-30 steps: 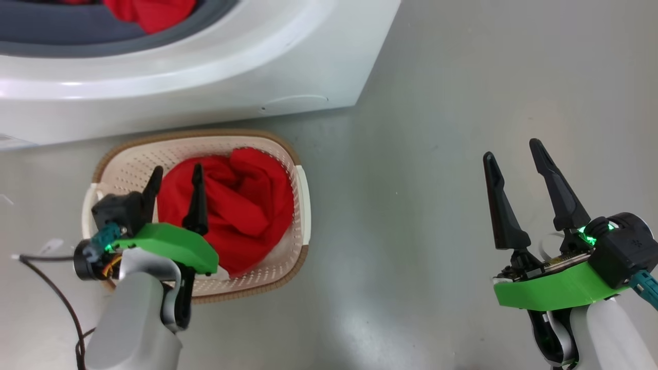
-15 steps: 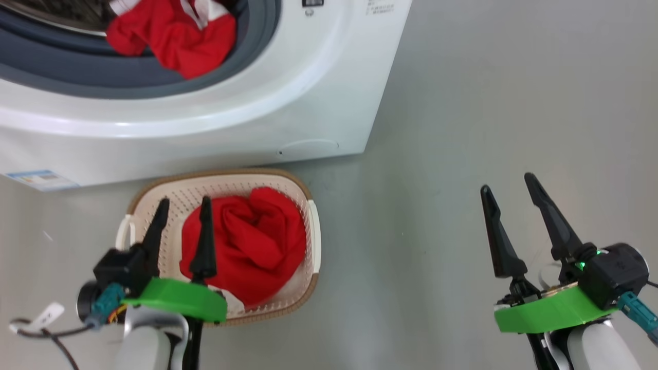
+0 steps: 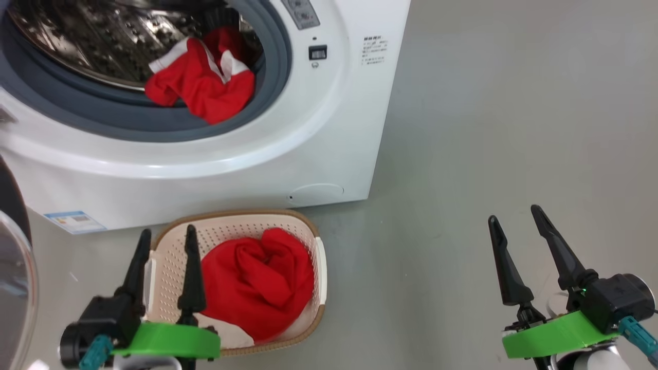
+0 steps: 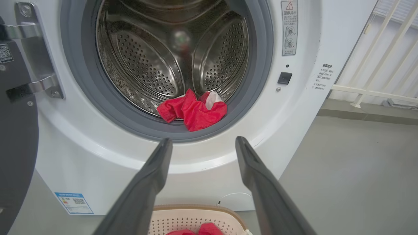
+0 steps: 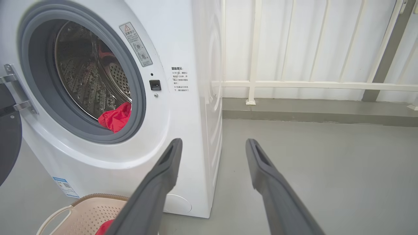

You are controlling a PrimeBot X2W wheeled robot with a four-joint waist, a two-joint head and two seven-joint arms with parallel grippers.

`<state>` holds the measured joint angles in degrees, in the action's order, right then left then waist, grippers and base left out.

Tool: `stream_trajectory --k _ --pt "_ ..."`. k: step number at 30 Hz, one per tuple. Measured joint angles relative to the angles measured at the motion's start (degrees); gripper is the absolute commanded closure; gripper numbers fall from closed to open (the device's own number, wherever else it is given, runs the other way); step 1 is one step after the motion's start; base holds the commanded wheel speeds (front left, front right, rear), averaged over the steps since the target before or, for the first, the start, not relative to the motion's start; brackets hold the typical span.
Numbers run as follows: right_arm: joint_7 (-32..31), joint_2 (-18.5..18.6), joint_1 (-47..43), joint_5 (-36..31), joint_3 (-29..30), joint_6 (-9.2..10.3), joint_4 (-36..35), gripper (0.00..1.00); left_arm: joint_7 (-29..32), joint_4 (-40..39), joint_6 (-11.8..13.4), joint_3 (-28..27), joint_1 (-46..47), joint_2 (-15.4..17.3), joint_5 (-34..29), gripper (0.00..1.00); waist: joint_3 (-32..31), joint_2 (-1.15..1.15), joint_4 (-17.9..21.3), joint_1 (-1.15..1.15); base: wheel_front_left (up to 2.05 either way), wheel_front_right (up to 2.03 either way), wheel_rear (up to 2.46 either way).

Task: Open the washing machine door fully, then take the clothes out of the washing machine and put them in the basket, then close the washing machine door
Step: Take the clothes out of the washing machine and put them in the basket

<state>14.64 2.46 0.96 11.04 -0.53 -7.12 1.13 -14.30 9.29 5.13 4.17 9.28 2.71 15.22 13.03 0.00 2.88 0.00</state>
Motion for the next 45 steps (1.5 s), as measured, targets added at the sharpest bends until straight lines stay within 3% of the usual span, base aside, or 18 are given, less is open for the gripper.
stream_trajectory --k 9,22,45 --pt "0.0 -0.1 -3.2 0.0 1.5 0.00 0.0 0.00 0.2 -4.6 1.5 0.8 -7.1 1.1 -3.0 0.00 -4.3 0.00 0.0 0.00 0.00 0.00 0.00" --pt "0.0 -0.3 -7.8 -0.1 1.6 0.00 0.0 0.00 2.7 -8.6 3.9 0.5 -15.6 1.3 -2.2 0.00 -10.2 0.00 0.4 0.00 0.00 0.00 0.00" --pt "0.0 -0.4 -11.1 -0.1 3.2 0.00 -0.4 0.00 3.6 -10.2 4.4 1.3 -19.2 1.6 -0.3 0.00 -14.2 0.00 0.7 0.00 0.00 0.00 0.00"
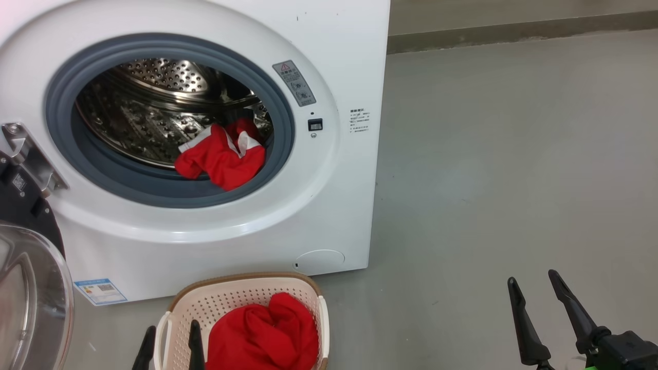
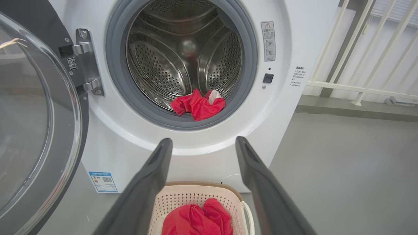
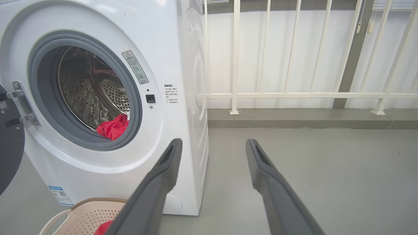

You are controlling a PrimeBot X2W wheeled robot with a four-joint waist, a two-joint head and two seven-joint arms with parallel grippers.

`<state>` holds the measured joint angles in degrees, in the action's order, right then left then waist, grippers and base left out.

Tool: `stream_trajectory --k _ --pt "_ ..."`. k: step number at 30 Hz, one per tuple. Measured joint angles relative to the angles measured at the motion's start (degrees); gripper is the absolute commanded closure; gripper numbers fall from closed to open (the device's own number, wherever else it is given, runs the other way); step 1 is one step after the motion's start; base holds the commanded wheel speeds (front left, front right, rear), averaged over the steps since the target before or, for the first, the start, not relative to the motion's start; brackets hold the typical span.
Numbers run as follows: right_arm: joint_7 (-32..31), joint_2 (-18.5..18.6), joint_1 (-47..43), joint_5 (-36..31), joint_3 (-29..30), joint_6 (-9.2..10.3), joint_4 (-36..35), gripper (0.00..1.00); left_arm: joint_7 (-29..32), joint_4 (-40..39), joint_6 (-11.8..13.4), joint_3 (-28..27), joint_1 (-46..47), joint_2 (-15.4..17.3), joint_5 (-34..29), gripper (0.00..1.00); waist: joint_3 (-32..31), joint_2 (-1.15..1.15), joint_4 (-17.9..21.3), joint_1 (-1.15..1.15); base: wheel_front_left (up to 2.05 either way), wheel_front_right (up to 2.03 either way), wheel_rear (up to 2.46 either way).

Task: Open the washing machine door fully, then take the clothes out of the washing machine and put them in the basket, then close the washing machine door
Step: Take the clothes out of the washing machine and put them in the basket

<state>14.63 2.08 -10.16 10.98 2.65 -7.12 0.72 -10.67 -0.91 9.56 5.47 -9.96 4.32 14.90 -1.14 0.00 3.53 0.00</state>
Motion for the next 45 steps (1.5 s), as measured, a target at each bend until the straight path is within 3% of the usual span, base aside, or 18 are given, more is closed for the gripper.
stream_trajectory --k 18,42,45 --pt "0.0 0.0 -0.3 0.0 -0.2 0.00 -0.8 0.00 0.0 -0.8 0.2 1.3 -0.3 0.3 0.3 0.00 2.9 0.00 0.0 0.00 0.00 0.00 0.00" --pt "0.0 0.0 9.2 0.0 -1.9 0.00 -2.0 0.00 -0.4 -1.5 -0.1 -2.1 16.0 2.6 3.5 0.00 20.5 0.00 1.4 0.00 0.00 0.00 0.00" --pt "0.0 0.0 10.4 0.1 -2.2 0.00 -2.0 0.00 -0.2 -0.8 -1.4 -2.0 19.8 3.4 3.9 0.00 22.4 0.00 1.8 0.00 0.00 0.00 0.00"
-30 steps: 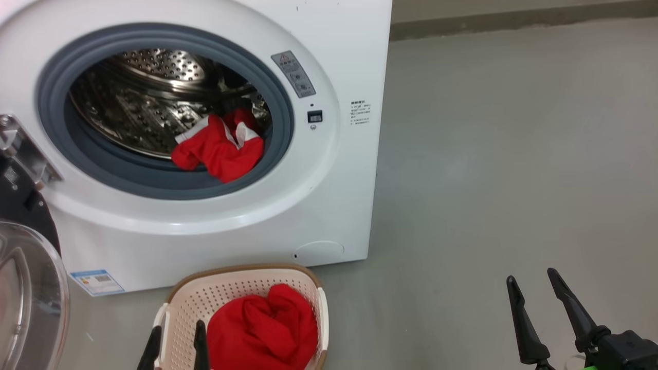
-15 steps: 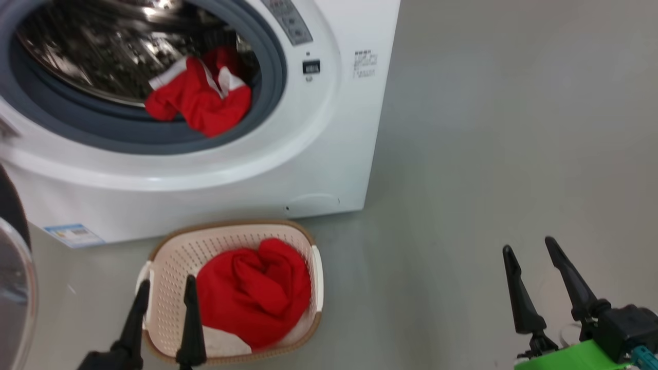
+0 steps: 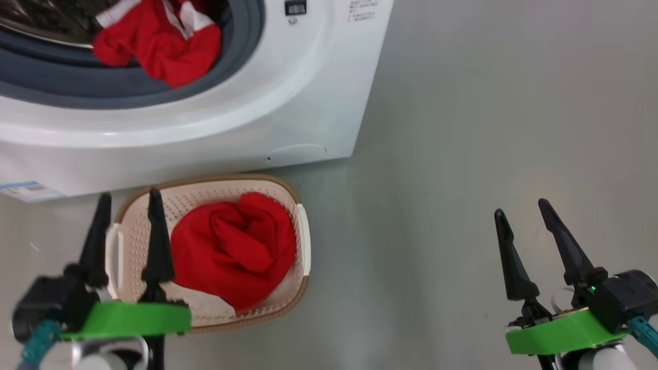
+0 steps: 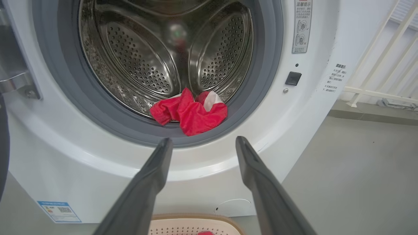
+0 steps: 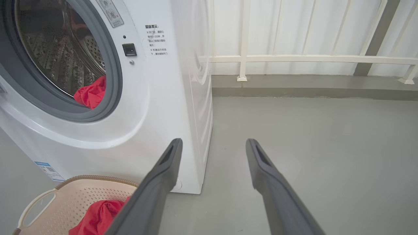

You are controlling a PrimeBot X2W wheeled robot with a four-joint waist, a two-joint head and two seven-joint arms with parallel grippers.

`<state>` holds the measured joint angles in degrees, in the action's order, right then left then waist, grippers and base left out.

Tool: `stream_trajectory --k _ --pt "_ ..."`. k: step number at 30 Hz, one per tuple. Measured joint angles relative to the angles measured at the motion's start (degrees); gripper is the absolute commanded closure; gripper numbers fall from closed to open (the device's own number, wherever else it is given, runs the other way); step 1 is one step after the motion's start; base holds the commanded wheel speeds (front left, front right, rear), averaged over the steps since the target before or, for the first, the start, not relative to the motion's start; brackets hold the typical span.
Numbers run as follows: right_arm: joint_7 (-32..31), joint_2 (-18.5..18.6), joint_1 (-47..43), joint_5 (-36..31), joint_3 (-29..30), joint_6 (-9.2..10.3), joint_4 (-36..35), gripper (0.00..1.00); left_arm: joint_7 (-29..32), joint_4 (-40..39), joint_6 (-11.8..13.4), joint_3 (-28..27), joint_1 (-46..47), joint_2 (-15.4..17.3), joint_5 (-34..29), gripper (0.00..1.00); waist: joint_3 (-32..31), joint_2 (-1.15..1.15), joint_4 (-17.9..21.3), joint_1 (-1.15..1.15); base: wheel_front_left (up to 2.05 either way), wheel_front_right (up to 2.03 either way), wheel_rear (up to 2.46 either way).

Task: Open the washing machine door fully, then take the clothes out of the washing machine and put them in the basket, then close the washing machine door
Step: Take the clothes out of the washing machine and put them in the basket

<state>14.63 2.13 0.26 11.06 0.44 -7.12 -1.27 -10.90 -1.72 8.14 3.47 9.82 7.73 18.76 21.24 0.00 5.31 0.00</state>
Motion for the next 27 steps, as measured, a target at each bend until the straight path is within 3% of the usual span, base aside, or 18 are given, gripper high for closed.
stream_trajectory --k 10,27 --pt "0.0 0.0 3.2 0.1 -1.5 0.00 0.0 0.00 2.4 4.9 -1.1 -0.2 13.5 2.6 0.0 0.00 5.1 0.00 1.8 0.00 0.00 0.00 0.00" --pt "0.0 0.1 5.2 0.4 -3.2 0.00 0.2 0.00 3.3 22.4 -3.2 -2.3 35.9 6.7 1.1 0.00 9.8 0.00 4.5 0.00 0.00 0.00 0.00"
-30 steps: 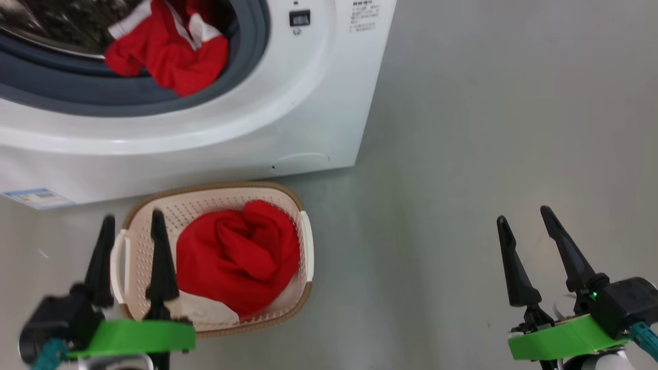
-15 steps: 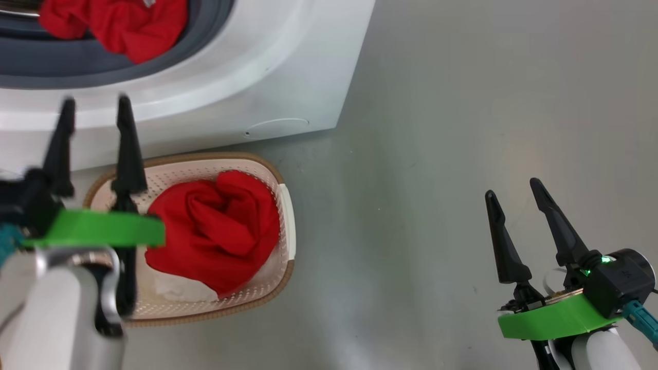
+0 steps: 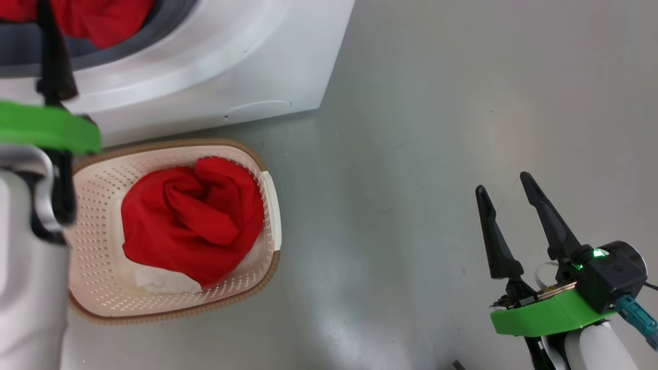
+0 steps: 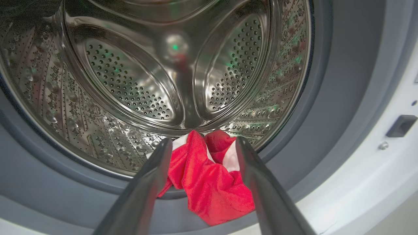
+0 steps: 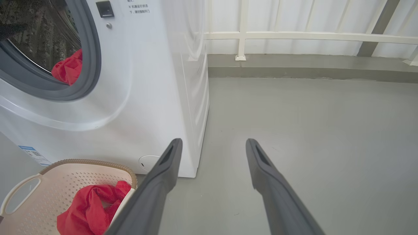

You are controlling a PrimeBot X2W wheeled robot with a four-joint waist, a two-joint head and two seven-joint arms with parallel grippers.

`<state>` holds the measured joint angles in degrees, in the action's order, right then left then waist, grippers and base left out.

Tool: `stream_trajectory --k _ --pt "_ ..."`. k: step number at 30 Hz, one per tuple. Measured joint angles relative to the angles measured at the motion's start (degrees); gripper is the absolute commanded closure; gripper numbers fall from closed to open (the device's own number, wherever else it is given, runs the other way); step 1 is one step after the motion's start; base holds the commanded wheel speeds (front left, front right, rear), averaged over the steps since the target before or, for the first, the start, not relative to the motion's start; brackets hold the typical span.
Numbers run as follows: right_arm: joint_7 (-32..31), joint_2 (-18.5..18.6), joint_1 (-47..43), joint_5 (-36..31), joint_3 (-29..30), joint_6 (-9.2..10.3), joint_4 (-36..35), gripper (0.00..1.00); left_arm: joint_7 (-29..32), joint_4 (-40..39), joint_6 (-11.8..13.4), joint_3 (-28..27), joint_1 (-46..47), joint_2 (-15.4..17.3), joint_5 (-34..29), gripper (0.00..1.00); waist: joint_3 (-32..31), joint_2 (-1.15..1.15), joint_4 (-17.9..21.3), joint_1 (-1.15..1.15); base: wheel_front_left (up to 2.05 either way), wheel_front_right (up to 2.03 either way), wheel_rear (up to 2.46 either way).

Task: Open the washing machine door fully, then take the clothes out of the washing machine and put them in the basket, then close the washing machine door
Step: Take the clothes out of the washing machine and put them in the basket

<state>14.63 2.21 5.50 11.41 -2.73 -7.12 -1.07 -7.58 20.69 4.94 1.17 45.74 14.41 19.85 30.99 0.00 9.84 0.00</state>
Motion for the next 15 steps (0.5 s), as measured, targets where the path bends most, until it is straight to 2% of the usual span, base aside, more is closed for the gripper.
stream_trajectory --k 8,15 --pt "0.0 0.0 2.0 -0.3 -0.8 0.00 0.3 0.00 0.5 9.8 -1.5 -0.7 10.0 0.1 2.7 0.00 2.3 0.00 0.5 0.00 0.00 0.00 0.00" --pt "0.0 0.0 2.1 -0.5 -1.9 0.00 1.0 0.00 3.3 19.3 -3.6 -0.3 18.2 -0.4 4.4 0.00 3.5 0.00 1.5 0.00 0.00 0.00 0.00"
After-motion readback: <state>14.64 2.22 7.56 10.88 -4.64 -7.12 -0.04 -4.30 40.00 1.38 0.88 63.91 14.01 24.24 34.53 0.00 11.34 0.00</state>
